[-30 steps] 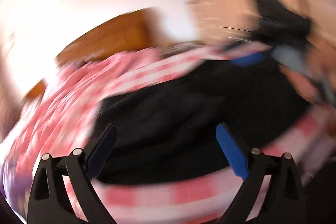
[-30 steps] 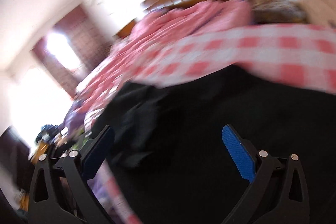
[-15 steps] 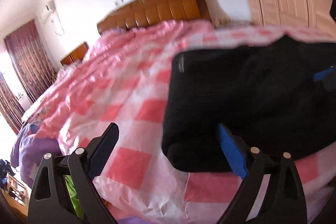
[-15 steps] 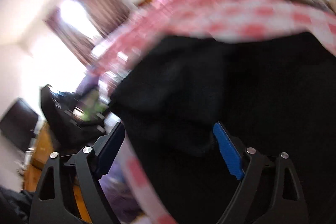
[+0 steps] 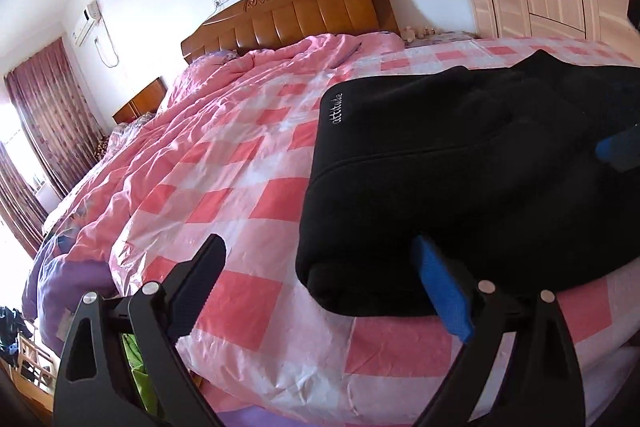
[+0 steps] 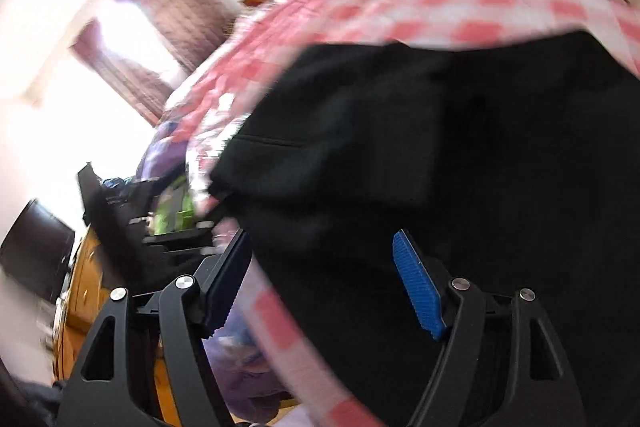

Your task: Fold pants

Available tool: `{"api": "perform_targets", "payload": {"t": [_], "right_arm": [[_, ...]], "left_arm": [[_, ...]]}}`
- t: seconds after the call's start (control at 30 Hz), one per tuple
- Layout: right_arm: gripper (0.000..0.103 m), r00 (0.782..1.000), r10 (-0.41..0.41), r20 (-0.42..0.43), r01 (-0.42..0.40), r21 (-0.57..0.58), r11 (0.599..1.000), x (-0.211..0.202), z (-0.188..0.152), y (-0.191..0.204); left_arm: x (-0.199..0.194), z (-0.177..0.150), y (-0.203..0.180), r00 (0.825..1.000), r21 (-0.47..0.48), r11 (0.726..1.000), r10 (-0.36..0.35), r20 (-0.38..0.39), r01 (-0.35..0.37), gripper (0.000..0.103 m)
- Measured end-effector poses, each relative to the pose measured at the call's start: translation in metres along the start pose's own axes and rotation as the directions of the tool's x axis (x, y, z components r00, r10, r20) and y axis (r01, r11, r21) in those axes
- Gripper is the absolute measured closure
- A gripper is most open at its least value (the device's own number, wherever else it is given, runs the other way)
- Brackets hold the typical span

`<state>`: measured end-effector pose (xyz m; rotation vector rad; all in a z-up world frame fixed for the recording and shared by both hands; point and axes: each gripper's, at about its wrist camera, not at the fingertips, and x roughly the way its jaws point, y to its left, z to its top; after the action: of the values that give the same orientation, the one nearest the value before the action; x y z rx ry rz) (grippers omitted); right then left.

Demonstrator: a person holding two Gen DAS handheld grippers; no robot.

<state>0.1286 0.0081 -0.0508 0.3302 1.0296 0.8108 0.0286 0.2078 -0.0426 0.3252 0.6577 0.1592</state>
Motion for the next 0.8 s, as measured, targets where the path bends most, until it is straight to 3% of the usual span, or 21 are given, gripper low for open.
{"api": "perform_targets", "payload": {"t": [0.13,0.27,0.33,0.43,0.67,0.8], "right_arm": [[0.03,0.998,0.009,0.068,-0.011,0.037,0.999,-0.001,0.015,-0.006],[0.034,0.997,0.041,0.073,-0.046,0.072,0.996,0.017,0.023,-0.01],[0.062,0.993,0.041,0.108,-0.049,0.077,0.996,0.012,0.024,-0.011],[0.085,0.982,0.074,0.172,-0.085,0.057,0.995,-0.001,0.032,-0.005],[0.09,0.952,0.167,0.257,-0.144,-0.108,0.984,-0.037,0.056,0.049],[0.09,0.939,0.179,0.294,-0.14,-0.151,0.979,-0.058,0.048,0.065]], "left_arm": [[0.004,-0.002,-0.001,1.0,-0.018,1.0,-0.01,-0.007,0.01,0.009],[-0.001,-0.004,-0.002,1.0,-0.017,1.0,-0.012,0.006,0.012,0.009],[-0.004,-0.004,-0.002,1.0,-0.011,1.0,-0.017,0.011,0.018,0.009],[-0.007,-0.003,-0.004,1.0,0.021,1.0,-0.01,0.017,0.009,0.009],[0.0,0.009,-0.002,1.0,0.023,1.0,-0.009,0.012,0.009,0.009],[0.005,0.019,0.006,1.0,0.0,1.0,0.028,0.008,-0.028,0.011]]}}
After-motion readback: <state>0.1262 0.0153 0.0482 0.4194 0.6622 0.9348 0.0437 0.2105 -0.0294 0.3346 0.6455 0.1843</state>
